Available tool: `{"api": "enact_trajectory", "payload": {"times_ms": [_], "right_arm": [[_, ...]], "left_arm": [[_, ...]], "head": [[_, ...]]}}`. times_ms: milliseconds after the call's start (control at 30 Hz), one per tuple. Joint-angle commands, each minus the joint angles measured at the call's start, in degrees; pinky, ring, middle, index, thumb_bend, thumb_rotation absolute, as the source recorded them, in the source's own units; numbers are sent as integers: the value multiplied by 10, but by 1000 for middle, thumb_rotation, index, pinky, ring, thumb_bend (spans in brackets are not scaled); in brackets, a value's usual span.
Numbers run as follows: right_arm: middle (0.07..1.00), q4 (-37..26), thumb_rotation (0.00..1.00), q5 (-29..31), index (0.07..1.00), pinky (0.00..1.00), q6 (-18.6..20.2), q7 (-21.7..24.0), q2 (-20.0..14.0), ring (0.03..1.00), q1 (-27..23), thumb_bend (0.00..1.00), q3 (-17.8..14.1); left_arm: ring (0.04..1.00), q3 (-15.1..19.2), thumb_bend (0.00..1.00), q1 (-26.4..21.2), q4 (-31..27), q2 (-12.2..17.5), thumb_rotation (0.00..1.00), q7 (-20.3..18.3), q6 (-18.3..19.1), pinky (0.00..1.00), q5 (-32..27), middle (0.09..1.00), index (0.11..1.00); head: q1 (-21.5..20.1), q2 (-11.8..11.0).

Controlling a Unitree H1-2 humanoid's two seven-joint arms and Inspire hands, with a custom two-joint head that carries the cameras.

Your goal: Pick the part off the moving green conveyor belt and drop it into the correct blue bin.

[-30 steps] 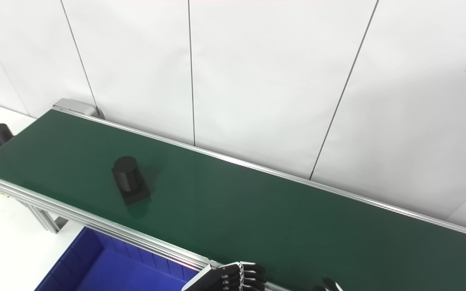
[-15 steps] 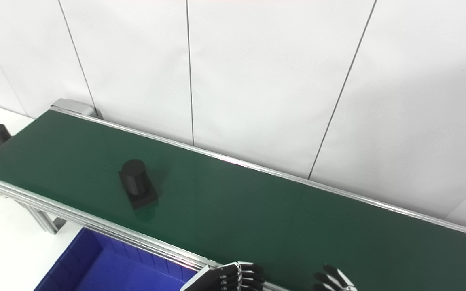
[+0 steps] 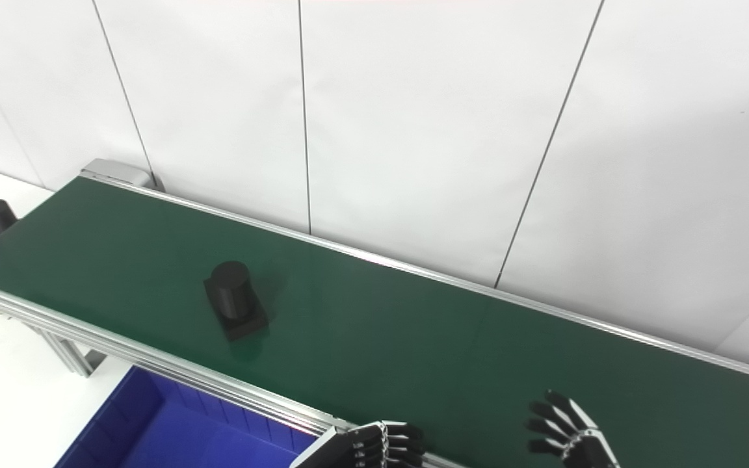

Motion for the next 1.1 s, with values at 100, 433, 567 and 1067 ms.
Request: {"api": "enact_trajectory", "payload": {"times_ms": [100,433,567,1067], "right_arm": [[780,-35,864,-14,833,600,24,0,-1,722,-24,682,-5],[785,-17,793,-55,840,580,35,-8,5,717,-64,636,-9],[790,-16,770,-70,845,604,43,-7,5,729,-82,615,-8],[799,24,544,-98,848,662,85,-3,25,757,-148,578,8]], "left_arm": [[737,-1,998,-12,-5,-7,479,2,-29,695,0,761,782],[740,-3,985,-12,-5,-5,486,0,-38,693,2,763,790],[739,-3,989,-11,-8,-5,484,0,-36,696,1,763,789],[737,-9,988,-3,-22,4,495,-3,-39,695,13,763,785]], "head": [[-6,3],[-17,8],[-23,10],[-44,16]]}}
